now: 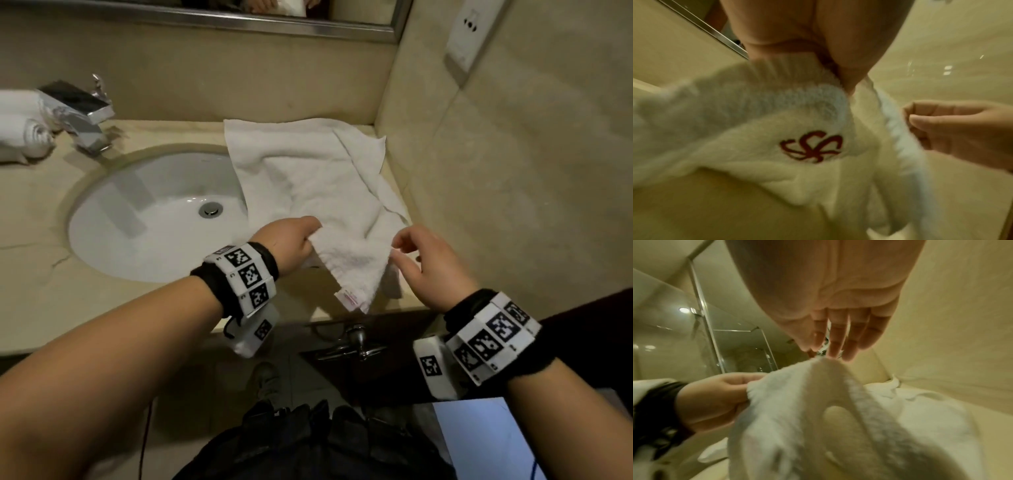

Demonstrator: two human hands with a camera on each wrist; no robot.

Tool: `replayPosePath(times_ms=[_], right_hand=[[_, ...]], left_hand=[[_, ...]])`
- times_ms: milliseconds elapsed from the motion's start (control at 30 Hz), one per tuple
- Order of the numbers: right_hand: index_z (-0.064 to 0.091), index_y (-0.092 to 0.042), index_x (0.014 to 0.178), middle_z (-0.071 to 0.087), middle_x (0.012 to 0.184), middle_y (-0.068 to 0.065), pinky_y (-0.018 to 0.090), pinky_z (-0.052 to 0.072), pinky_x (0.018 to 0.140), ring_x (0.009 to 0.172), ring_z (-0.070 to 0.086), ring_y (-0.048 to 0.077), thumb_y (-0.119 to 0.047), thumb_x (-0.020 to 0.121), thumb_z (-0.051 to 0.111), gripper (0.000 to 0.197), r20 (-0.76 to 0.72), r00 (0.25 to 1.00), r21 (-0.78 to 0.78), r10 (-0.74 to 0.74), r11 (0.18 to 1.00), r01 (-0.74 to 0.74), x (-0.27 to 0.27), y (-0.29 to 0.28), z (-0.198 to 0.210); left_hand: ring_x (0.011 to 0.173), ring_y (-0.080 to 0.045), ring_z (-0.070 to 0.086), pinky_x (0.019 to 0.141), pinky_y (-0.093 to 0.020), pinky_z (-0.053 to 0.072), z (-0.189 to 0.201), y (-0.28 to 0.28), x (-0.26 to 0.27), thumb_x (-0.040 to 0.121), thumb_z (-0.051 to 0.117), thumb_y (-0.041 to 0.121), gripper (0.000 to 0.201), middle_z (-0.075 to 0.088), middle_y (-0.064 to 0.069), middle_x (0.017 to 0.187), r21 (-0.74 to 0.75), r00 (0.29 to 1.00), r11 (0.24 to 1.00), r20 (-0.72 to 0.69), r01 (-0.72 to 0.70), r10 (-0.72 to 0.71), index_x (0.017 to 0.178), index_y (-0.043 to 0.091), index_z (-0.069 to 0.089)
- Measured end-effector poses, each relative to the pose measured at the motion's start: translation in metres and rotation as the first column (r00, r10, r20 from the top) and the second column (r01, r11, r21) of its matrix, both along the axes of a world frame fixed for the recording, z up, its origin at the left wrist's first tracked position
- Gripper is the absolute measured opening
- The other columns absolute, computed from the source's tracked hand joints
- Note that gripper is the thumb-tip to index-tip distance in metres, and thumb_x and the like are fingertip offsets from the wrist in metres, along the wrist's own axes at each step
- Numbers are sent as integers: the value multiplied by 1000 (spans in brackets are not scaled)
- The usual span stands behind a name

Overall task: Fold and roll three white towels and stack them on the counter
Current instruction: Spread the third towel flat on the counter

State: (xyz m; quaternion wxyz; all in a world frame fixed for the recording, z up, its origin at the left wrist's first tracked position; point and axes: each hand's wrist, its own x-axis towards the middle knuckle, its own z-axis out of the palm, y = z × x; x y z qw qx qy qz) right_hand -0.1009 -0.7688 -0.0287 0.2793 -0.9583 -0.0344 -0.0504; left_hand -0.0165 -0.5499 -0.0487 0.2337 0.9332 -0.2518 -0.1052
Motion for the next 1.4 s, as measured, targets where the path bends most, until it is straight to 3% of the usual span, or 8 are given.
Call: replayPosePath(times_ms=[133, 333, 567, 733, 867, 933, 1133, 1400], right_hand=[[45, -26, 110, 52, 98, -10, 26, 45, 75, 88, 54, 9, -61, 68, 55, 56, -55, 996, 97, 69, 993, -63, -6, 38, -1], [53, -15, 101, 54, 86, -1, 24, 30, 64, 80, 51, 20, -14, 84, 49, 17, -66, 994, 124, -83, 988, 91, 10, 38, -8], [51, -27, 68, 51, 68, -11, 19, 37, 63, 67, 48, 6, -13, 76, 37, 21, -77, 997, 467, -4, 883, 39, -4, 1, 5], [56, -14, 87, 59, 89, 3, 27, 32, 76, 92, 54, 22, -47, 95, 28, 44, -423, 898, 14, 123, 992, -129, -23, -3, -29], [64, -8, 103, 63, 112, 16, 29, 33, 84, 108, 55, 29, -49, 96, 20, 61, -589, 801, -59, 104, 984, -171, -31, 10, -57], [66, -9, 100, 67, 103, 11, 30, 36, 89, 99, 56, 26, -48, 96, 23, 58, -635, 764, -67, 116, 977, -204, -28, 12, -66], [56, -10, 114, 54, 118, 17, 35, 42, 91, 106, 54, 32, -23, 87, 54, 30, -356, 919, -216, -171, 972, 98, 0, -21, -83], [54, -11, 119, 50, 125, 16, 35, 31, 103, 121, 41, 32, -24, 87, 53, 35, -378, 917, -274, -130, 961, 23, 23, -16, -101]], left_hand=[[93, -28, 55, 72, -28, 36, 33, -17, -13, 87, 43, 14, 25, 62, -11, 99, -80, 1000, 997, 27, 9, -7, 108, 10, 57], [94, -18, 53, 70, -21, 33, 42, -15, -23, 77, 68, 29, 35, 54, 2, 100, -191, 999, 982, -45, -13, 5, 107, 17, 53], [103, -26, 55, 78, -26, 34, -1, 38, -31, 90, 50, 21, 17, 62, -13, 111, 226, 985, 972, -149, -57, 92, 102, 12, 57], [85, -18, 55, 74, -26, 38, -6, 81, -50, 89, 51, 39, 17, 62, 5, 84, 94, 936, 989, -322, -118, 142, 85, 25, 60], [81, -12, 52, 79, -26, 36, -12, 94, -74, 90, 38, 53, 29, 56, 10, 80, 353, 882, 932, -463, 88, 92, 76, 32, 53], [77, -12, 54, 78, -25, 37, -19, 95, -81, 91, 34, 54, 34, 58, 9, 78, 421, 837, 894, -537, 155, 108, 76, 30, 54], [103, -26, 54, 90, -36, 43, -47, 92, -46, 88, 52, 36, 31, 56, -8, 116, 386, 971, 899, -33, -205, 236, 112, 17, 56], [93, -23, 58, 78, -28, 44, -65, 121, -46, 85, 53, 30, 17, 64, -2, 105, 537, 978, 843, -172, -5, 115, 100, 23, 59]])
